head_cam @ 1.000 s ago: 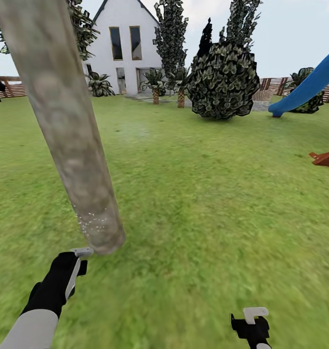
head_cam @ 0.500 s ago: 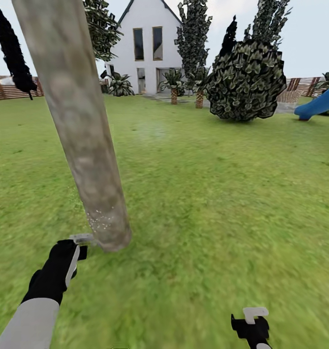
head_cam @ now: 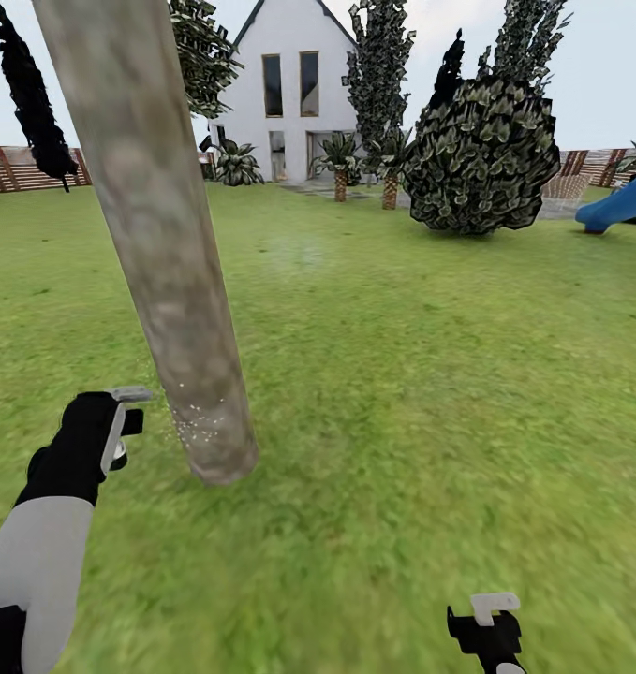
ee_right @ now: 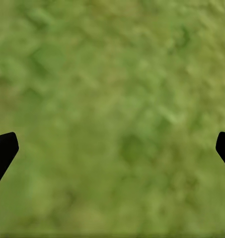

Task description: In the garden, pick up the pesticide atomizer on the floor and spray pesticide onto both trees until each tree trunk is fully covered.

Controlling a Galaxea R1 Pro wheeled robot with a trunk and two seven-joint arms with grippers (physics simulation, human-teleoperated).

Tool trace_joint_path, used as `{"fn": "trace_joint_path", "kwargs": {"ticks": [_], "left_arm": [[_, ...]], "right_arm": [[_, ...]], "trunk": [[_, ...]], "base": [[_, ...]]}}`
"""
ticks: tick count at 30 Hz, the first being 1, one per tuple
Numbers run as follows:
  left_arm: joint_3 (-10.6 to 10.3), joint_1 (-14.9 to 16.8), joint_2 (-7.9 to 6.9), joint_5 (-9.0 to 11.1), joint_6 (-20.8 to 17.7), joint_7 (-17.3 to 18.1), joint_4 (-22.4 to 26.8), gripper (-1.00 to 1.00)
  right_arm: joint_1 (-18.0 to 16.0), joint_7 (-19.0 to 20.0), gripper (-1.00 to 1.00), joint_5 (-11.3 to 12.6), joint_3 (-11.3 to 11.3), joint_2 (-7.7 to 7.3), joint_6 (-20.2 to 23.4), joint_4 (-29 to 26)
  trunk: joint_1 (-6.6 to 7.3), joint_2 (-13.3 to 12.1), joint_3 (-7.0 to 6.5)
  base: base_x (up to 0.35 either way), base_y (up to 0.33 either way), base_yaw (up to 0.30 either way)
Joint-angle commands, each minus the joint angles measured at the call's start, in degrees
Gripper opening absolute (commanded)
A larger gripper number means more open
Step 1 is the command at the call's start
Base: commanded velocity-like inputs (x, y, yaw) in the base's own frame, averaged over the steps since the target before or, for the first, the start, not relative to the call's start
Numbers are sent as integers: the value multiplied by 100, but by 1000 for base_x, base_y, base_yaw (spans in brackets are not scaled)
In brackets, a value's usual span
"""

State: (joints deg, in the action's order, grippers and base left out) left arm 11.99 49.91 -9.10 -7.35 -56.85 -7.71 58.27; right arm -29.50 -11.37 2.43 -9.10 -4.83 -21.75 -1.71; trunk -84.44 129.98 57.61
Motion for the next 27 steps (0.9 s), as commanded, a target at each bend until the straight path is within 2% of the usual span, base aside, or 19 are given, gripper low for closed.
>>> {"fn": "trace_joint_path", "kwargs": {"ticks": [1,2,3,4,7,12,15,24,27], "left_arm": [[-152,-31,8,-86,-23,187,2,-100],[-391,-100,8,-97,-16,358,5,-100],[-543,-134,1,-90,-18,441,7,-100],[-607,-157,-12,-84,-29,490,5,-100],[-631,-369,-12,-84,-12,505,0,-100],[-629,-435,-6,-87,-11,504,-15,-100],[-620,-454,-19,-110,-4,485,-195,-100],[-619,-456,-6,-115,18,429,-368,-100],[-619,-456,4,-109,22,427,-369,-100]], "right_arm": [[-3,-23,100,24,-48,0,-13,4],[-3,-23,100,26,-48,0,-13,4],[-3,-23,100,25,-48,0,-12,4],[-3,-23,100,27,-48,0,-13,4],[-3,-23,100,26,-48,0,-13,4],[-3,-23,100,29,-48,0,-12,4],[-3,-23,100,30,-48,6,-13,4],[-3,-23,100,27,-48,17,-13,4],[-3,-23,100,29,-48,17,-12,4]], "trunk": [[1,2,5],[1,2,5],[1,2,5],[1,2,5],[1,2,5],[1,2,5],[1,2,5],[1,2,5],[1,2,5]], "base": [[0,0,0],[0,0,0],[0,0,0],[0,0,0],[0,-135,0],[0,-264,0],[0,-275,28],[58,-275,259],[36,-273,66]]}}
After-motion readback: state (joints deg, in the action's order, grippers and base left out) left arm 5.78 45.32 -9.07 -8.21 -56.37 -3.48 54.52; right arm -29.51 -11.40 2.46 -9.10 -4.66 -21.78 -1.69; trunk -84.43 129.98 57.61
